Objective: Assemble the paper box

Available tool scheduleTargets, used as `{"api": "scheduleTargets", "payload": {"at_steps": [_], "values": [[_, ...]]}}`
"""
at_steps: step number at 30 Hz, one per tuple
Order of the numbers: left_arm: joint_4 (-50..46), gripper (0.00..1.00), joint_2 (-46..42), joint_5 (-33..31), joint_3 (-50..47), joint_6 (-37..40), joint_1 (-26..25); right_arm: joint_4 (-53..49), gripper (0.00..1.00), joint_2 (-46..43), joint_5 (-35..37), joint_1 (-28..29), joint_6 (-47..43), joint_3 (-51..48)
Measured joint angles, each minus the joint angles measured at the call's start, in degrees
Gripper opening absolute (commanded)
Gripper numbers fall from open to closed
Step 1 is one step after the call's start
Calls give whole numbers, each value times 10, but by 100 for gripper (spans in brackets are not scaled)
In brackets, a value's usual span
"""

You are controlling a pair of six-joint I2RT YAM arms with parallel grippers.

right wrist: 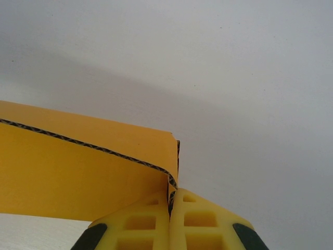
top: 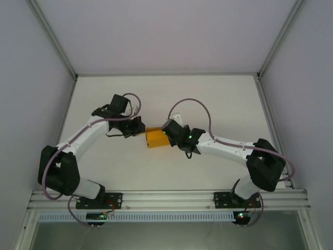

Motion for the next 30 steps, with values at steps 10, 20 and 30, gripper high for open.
{"api": "scheduleTargets", "payload": {"at_steps": [10,20,30], "values": [[27,0,-5,-57,-46,26,-47,45,0,-12,8,-1,-8,-32],[70,0,-12,-76,-61,26,-52,61,54,-73,-75,-41,-43,-70],[90,0,-11,-82,-65,26,-63,92,71,-175,-229,-116,-74,-75]]}}
